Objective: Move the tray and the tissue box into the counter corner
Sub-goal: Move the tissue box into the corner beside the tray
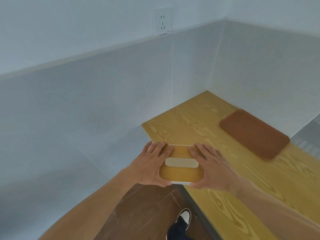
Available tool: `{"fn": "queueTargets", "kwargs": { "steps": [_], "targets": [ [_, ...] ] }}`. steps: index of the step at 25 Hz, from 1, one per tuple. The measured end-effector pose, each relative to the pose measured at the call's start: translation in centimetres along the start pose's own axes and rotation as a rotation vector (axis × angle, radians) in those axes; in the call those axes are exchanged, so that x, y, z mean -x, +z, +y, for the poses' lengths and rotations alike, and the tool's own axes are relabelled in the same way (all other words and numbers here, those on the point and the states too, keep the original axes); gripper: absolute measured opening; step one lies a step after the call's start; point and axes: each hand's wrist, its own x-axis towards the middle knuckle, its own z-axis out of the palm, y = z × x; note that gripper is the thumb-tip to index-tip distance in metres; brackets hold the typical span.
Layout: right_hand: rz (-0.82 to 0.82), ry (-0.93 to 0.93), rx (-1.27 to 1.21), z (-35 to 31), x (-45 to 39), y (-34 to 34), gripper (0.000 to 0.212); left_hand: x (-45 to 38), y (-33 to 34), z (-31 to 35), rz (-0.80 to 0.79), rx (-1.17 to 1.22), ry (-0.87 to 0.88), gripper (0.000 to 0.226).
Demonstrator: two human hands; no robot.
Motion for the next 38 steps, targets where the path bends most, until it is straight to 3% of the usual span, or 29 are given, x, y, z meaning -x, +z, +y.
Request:
{"fn": "queueTargets", "kwargs": {
  "steps": [11, 27, 38],
  "targets": [
    [0.023, 0.23, -0.096, 10.4, -8.1, 1.4, 0.12, -18.0, 1.7, -5.3, -0.13, -0.001, 0.185, 0.117],
    [-0.036, 0.61, -0.153, 17.9, -14.8, 4.0, 0.124, -36.7, 5.7, -10.5, -0.252, 0.027, 0.556, 0.12],
    [-0.064, 0.795, -0.173, 22.0, -28.0, 5.2, 0.125, -49.6, 7.4, -18.2, -0.45, -0.075, 0.549, 0.125]
  ]
}}
